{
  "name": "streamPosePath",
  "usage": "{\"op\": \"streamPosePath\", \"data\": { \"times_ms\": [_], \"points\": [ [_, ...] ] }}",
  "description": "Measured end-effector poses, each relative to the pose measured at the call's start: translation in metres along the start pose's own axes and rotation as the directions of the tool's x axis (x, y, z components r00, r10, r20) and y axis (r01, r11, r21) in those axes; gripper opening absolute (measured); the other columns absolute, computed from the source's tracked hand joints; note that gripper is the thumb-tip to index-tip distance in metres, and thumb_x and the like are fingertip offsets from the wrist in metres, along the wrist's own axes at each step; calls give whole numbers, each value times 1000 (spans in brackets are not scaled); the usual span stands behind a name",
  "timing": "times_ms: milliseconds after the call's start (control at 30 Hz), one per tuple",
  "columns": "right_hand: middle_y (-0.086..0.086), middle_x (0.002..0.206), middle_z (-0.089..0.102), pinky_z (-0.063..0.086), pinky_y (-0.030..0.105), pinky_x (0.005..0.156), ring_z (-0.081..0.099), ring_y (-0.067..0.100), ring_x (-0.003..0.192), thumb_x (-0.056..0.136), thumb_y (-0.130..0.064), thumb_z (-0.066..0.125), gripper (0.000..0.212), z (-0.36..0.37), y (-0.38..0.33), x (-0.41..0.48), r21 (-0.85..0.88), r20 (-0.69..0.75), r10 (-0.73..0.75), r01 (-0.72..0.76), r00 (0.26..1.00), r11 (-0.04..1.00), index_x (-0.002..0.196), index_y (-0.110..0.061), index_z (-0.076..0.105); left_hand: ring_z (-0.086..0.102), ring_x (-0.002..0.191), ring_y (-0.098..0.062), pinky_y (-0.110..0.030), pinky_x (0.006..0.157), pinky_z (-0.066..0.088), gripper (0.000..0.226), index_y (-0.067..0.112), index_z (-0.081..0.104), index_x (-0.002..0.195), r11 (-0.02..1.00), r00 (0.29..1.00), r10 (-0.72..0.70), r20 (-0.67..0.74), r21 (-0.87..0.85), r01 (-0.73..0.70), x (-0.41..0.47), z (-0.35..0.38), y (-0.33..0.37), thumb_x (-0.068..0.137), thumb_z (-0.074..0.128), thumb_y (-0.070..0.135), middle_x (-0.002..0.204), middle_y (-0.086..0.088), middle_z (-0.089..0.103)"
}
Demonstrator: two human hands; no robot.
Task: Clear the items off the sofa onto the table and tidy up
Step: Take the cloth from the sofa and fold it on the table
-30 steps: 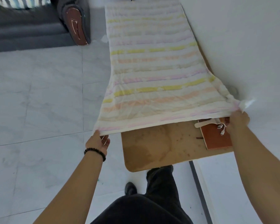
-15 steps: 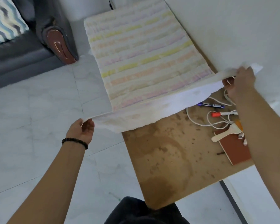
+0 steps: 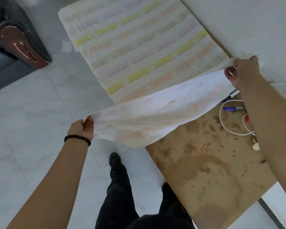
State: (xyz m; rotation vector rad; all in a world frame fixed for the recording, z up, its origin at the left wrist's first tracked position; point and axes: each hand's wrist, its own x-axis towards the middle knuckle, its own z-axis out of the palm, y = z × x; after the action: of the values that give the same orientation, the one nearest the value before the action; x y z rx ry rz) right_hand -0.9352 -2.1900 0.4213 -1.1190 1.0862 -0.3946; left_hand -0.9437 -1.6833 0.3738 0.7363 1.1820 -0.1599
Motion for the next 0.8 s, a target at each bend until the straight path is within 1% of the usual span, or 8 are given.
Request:
{"op": "streamPosePath", "data": {
  "times_ms": [67, 133, 233, 333, 467, 567, 700, 800],
  "points": [
    [5, 110, 53, 55, 24, 68, 55, 17, 81, 91, 4, 40, 68, 22, -1, -1, 42, -50, 16, -14, 999, 999, 151, -25, 26, 63, 73, -19, -26, 55, 56, 16, 3, 51, 90, 999, 999, -40, 11, 29, 39, 22, 14, 26, 101, 40, 4, 86, -10, 60],
    [2, 104, 51, 54, 24, 69, 54, 16, 82, 81, 4, 41, 79, 43, -6, -4, 6, -45, 24, -24, 999, 1000, 152, -25, 26, 63, 74, -19, -25, 56, 56, 14, 3, 52, 93, 997, 998, -53, 28, 59, 51, 35, 31, 52, 101, 41, 4, 88, -10, 60],
    [2, 100, 53, 55, 28, 75, 54, 14, 75, 93, -5, 35, 61, 77, -16, -7, -20, -100, -20, 18, 995, 1000, 150, -27, 28, 63, 76, -19, -25, 56, 57, 11, 0, 50, 107, 996, 994, -48, 100, 81, 40, 47, 63, 89, 101, 42, 5, 90, -11, 60],
    [6, 109, 55, 57, 27, 73, 54, 15, 73, 93, 3, 39, 62, 116, -30, -9, 43, -166, -61, 69, 984, 997, 144, -33, 30, 64, 77, -20, -25, 55, 58, 14, 0, 49, 112, 997, 992, -15, 123, 83, 4, 59, 94, 117, 101, 42, 5, 91, -13, 61],
    [3, 111, 54, 55, 26, 68, 60, 15, 77, 93, 3, 39, 49, 168, -47, 6, 88, -110, -101, 110, 989, 990, 129, -30, 36, 65, 81, -21, -26, 54, 57, 17, -1, 50, 113, 993, 992, -9, 127, 116, -6, 81, 133, 140, 102, 40, 8, 93, -13, 62],
    [2, 109, 56, 56, 26, 67, 63, 17, 80, 93, 0, 39, 52, 203, -52, 39, 48, -83, -96, 100, 992, 994, 138, -25, 39, 65, 91, -23, -27, 56, 57, 18, 0, 53, 98, 983, 994, -26, 109, 182, 6, 102, 164, 151, 103, 39, 9, 93, -13, 62],
    [4, 115, 56, 56, 28, 67, 62, 18, 80, 94, -1, 39, 50, 262, -49, 94, 17, -10, -74, 74, 997, 997, 137, -26, 40, 63, 99, -24, -28, 71, 58, 28, -2, 49, 127, 989, 999, 33, 20, 144, -35, 132, 201, 163, 103, 38, 9, 112, -14, 62],
    [4, 110, 57, 59, 32, 75, 61, 19, 84, 97, -2, 38, 51, 307, -41, 137, 20, 40, -54, 54, 998, 998, 142, -27, 35, 64, 94, -24, -28, 74, 58, 29, -1, 51, 127, 992, 996, 84, -37, 100, -80, 152, 230, 168, 103, 37, 9, 120, -14, 62]
  ]
}}
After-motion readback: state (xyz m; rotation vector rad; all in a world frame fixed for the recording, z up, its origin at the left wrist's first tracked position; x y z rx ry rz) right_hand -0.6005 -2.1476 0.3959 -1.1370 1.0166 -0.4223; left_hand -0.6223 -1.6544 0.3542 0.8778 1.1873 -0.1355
